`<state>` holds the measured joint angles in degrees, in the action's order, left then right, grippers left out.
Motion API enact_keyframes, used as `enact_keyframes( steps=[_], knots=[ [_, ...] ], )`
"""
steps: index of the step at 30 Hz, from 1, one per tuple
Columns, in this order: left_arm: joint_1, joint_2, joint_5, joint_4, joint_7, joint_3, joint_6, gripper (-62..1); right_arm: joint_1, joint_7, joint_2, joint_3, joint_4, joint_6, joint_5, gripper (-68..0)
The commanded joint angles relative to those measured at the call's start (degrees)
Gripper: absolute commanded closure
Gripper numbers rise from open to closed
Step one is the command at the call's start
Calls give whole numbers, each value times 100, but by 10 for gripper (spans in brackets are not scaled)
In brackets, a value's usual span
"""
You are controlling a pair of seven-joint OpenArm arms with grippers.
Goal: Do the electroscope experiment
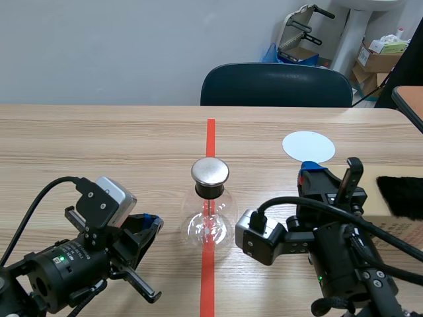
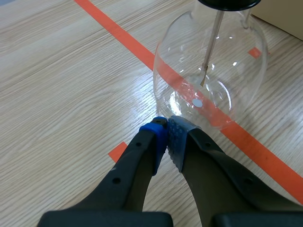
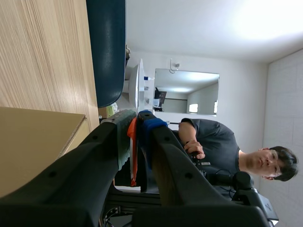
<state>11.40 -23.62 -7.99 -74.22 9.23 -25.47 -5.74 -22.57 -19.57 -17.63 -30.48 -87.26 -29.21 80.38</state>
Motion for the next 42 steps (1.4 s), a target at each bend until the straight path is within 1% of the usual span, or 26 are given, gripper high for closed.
enact_keyframes(
  steps=[1,6,9,11,42],
  knots=[
    [-68,76,-35,-61,26,-13,7,-17,66,-24,-31,20,-66,-101,17,-8],
    [-96,76,-26,-59,17,-175,0,-17,66,-24,-31,20,-66,-118,17,-8],
    [-109,87,63,-59,13,-284,0,-17,66,-24,-31,20,-66,-118,17,-8],
    [-111,103,184,-57,15,-350,2,-17,66,-24,-31,20,-66,-118,17,-8],
    [-109,105,177,-57,-7,-380,26,-16,66,-26,-31,20,-66,-118,13,-8]
  ],
)
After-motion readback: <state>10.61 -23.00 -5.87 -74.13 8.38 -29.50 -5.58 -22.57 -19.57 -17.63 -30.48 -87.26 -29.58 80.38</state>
